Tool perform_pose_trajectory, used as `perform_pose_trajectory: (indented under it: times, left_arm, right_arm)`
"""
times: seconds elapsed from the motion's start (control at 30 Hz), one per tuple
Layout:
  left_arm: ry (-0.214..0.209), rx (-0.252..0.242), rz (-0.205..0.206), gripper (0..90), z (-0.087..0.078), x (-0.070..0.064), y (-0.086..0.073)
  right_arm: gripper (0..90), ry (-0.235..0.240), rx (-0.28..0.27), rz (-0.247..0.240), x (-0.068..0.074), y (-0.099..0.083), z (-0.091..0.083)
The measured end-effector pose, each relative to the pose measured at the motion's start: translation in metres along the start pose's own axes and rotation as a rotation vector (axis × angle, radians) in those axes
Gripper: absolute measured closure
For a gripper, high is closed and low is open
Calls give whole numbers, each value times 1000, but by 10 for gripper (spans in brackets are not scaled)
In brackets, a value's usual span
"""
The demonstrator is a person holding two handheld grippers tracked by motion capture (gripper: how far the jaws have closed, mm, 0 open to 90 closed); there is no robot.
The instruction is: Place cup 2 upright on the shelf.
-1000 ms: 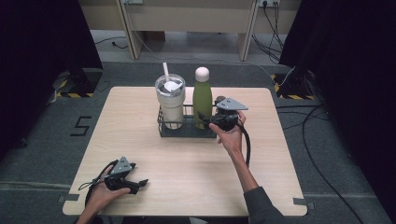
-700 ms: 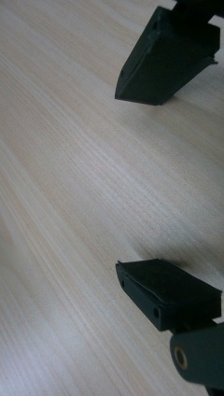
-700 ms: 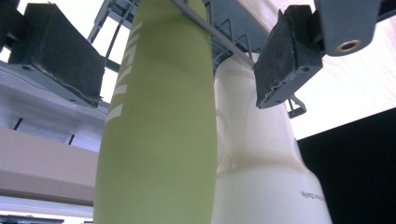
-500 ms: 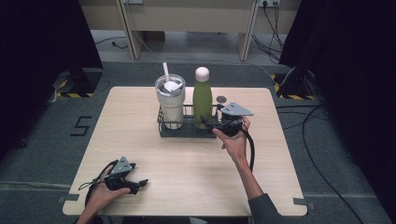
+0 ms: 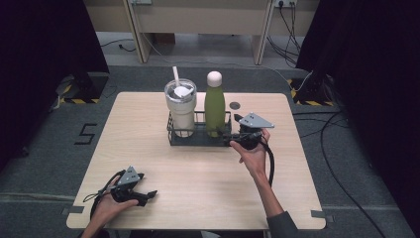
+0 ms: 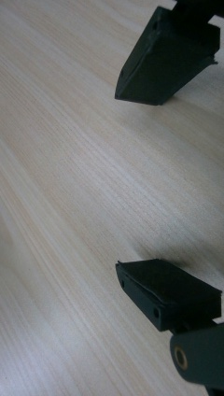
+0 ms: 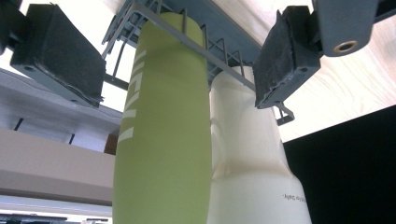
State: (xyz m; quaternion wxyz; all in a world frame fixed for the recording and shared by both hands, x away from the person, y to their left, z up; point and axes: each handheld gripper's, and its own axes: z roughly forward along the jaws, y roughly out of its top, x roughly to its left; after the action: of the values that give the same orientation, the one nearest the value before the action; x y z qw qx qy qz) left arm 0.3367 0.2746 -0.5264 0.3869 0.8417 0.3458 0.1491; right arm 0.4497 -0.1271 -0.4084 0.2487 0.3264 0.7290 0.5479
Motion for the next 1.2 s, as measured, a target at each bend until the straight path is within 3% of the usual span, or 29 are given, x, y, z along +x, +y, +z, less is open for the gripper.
perform_pose_trajectory:
  times: [1.2]
  left_arm:
    - [0, -1, -1, 137, 0, 0, 0]
  right_arm:
    - [181, 21, -16, 25, 9, -17, -23]
